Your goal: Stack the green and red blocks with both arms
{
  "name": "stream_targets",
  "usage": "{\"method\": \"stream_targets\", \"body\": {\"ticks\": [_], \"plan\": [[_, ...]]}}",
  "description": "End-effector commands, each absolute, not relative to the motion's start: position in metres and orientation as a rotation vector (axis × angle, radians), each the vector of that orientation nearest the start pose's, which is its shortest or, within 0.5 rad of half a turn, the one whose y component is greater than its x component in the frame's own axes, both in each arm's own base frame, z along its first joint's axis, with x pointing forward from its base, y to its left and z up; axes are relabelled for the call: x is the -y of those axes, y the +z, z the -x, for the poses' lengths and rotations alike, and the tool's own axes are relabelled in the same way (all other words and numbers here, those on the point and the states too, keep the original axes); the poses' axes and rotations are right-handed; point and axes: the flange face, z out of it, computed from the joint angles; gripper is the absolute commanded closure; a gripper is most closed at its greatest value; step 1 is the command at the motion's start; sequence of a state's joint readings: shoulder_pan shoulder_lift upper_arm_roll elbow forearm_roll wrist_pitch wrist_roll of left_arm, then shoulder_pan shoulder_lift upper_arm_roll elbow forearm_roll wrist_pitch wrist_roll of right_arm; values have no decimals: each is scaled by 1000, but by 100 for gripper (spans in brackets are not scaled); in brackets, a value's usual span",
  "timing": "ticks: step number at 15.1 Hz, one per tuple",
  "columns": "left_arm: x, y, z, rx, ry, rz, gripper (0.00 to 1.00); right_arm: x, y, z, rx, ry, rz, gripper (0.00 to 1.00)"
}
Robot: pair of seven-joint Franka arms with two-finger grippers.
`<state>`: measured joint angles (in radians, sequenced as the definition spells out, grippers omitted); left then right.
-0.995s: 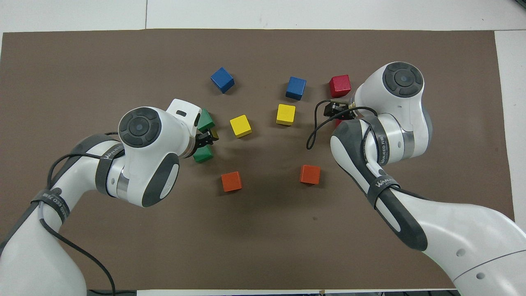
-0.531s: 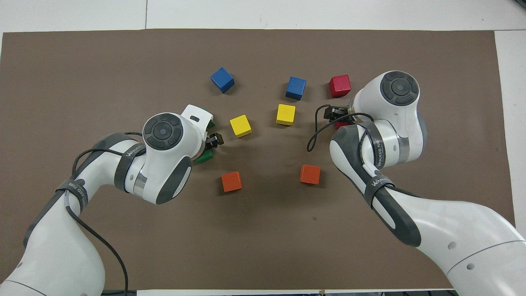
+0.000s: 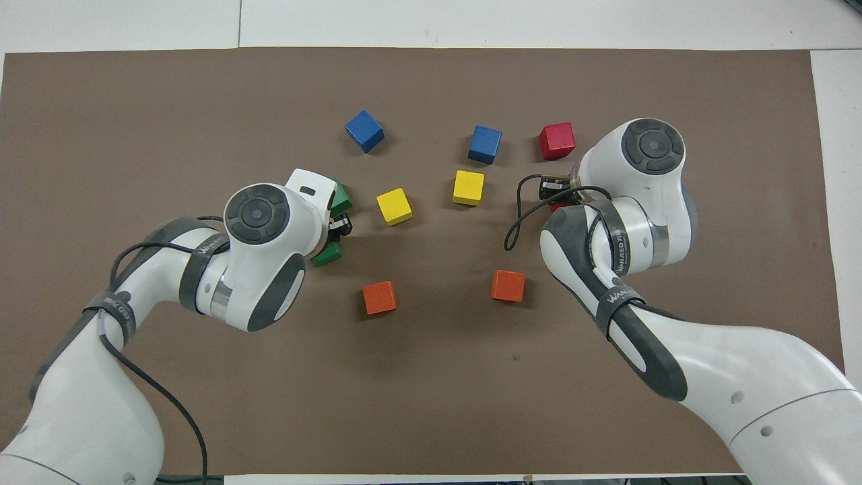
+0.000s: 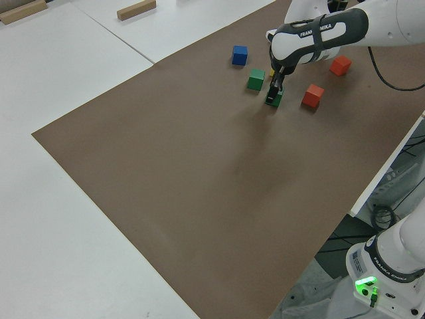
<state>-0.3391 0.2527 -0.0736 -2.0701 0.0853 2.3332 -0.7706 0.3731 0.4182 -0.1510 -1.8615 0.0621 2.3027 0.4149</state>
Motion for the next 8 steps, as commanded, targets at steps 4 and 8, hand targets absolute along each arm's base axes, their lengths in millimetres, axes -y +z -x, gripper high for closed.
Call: {"method": "stream_targets", "body": {"ticks": [4, 8], "plan": [[65, 349, -579, -99, 2, 3080, 100, -130, 306, -624, -240, -58, 3126, 100], [11, 323, -598, -191, -27, 3084, 100, -58, 372, -621, -27, -24, 3132, 100]]}}
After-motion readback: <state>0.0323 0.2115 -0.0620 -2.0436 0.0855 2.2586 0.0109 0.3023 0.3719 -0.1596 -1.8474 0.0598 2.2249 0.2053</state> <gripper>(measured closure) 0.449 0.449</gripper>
